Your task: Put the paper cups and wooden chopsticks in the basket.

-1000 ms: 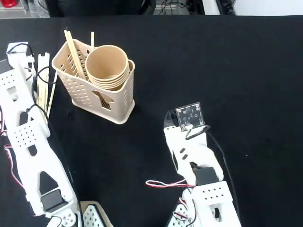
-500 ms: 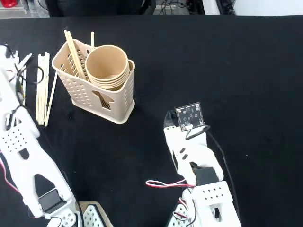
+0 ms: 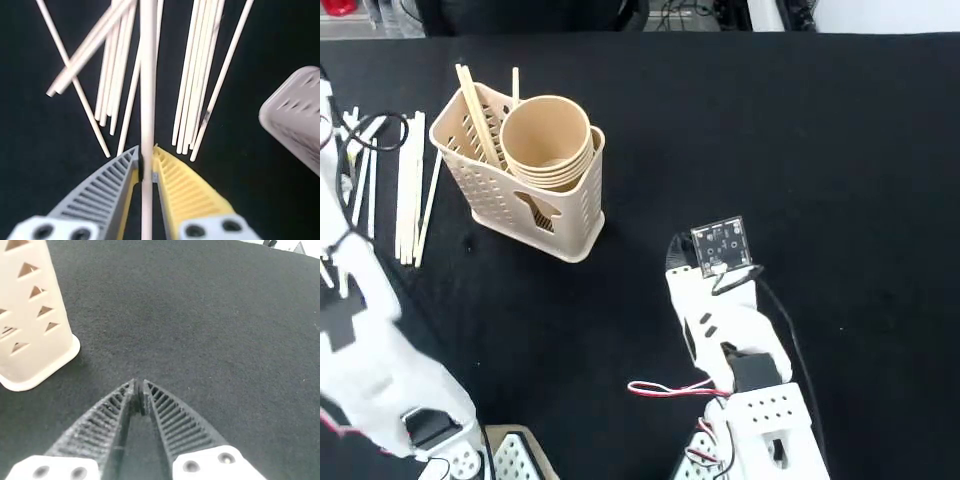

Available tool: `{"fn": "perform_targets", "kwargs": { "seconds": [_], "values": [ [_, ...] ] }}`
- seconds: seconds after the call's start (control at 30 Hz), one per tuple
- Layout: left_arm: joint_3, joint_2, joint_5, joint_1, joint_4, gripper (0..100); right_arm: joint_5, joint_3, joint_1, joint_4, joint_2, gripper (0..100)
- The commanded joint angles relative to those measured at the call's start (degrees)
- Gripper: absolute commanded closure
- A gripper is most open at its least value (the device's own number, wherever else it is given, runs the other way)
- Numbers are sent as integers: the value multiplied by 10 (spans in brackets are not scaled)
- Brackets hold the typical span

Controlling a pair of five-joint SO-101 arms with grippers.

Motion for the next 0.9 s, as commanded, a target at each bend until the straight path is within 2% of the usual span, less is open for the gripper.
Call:
{"fn": "perform_targets", "kwargs": {
  "seconds": [0.0, 0.27, 0.5, 0.7, 0.87],
  "values": [
    [158, -215, 14, 25, -79, 970, 5, 0, -1, -1, -5, 983],
    [491, -517, 55, 58, -329, 970, 5, 0, -1, -1, -5, 983],
    [684, -699, 141, 76, -608, 972, 5, 0, -1, -1, -5, 983],
    [774, -769, 143, 158, -814, 972, 5, 0, -1, -1, -5, 983],
    [752, -776, 149, 208, -901, 973, 5, 0, -2, -1, -5, 983]
  ]
}}
